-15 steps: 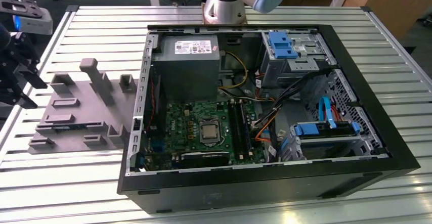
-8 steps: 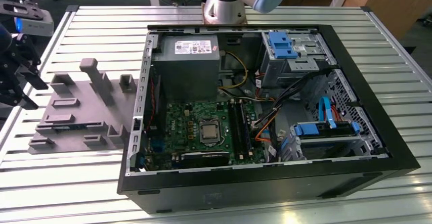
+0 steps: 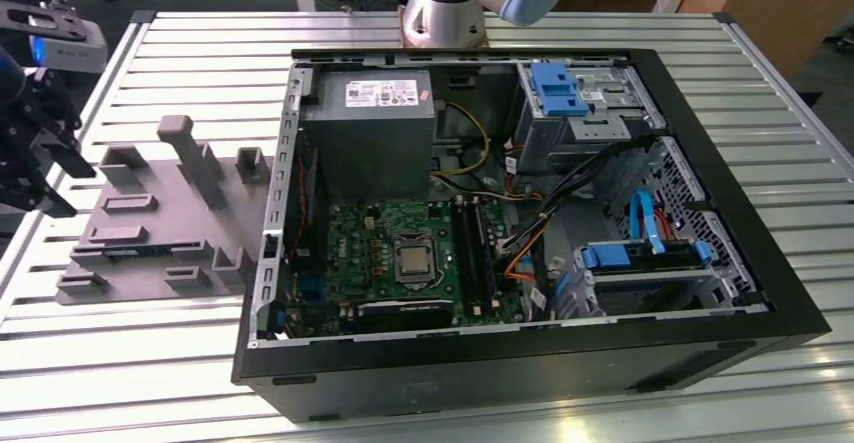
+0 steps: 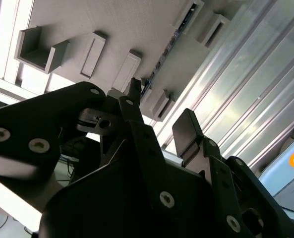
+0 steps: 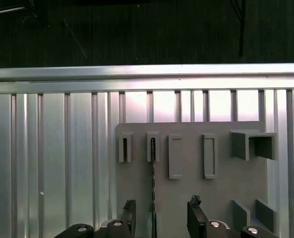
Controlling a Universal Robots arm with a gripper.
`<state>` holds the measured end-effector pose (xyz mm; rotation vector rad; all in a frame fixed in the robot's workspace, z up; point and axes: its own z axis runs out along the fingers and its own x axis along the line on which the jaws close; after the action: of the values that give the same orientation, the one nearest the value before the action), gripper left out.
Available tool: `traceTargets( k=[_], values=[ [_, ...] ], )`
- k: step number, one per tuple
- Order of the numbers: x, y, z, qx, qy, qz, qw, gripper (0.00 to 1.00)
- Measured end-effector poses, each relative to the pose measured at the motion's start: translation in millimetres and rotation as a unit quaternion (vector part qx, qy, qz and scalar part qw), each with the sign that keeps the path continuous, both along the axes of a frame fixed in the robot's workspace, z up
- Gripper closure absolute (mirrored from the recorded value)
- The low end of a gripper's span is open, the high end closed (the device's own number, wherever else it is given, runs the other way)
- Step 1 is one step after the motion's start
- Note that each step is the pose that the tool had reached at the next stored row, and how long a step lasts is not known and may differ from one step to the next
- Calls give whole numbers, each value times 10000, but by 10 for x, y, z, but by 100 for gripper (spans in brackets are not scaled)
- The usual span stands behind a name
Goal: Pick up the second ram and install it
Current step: 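Pick up the second ram and move it above second insertion slot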
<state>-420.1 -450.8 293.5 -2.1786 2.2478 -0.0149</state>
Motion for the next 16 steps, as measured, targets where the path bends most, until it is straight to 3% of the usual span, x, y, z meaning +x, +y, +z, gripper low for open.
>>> traceTargets(
  k=[11, 16],
  values=[
    [-1, 0, -116, -1, 1, 0, 10000, 47],
    [-1, -1, -130, -2, 3, 0, 10000, 47]
  ],
)
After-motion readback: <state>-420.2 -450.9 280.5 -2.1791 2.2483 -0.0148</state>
